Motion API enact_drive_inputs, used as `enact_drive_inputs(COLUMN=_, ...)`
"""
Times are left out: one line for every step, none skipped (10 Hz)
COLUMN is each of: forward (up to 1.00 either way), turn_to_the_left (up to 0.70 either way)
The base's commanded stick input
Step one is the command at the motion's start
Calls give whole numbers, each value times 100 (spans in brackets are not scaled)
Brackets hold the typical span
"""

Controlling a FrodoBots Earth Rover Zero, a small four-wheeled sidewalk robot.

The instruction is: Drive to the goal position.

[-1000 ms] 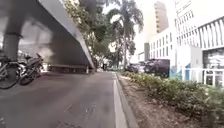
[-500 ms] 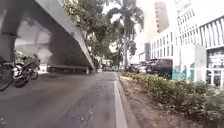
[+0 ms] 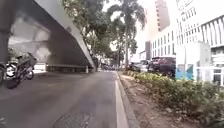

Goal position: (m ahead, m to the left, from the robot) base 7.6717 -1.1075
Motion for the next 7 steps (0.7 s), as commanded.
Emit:
enact_drive_inputs(forward=45, turn_to_the_left=0)
enact_drive_inputs(forward=45, turn_to_the_left=0)
enact_drive_inputs(forward=45, turn_to_the_left=0)
enact_drive_inputs(forward=45, turn_to_the_left=0)
enact_drive_inputs(forward=45, turn_to_the_left=0)
enact_drive_inputs(forward=45, turn_to_the_left=0)
enact_drive_inputs(forward=56, turn_to_the_left=0)
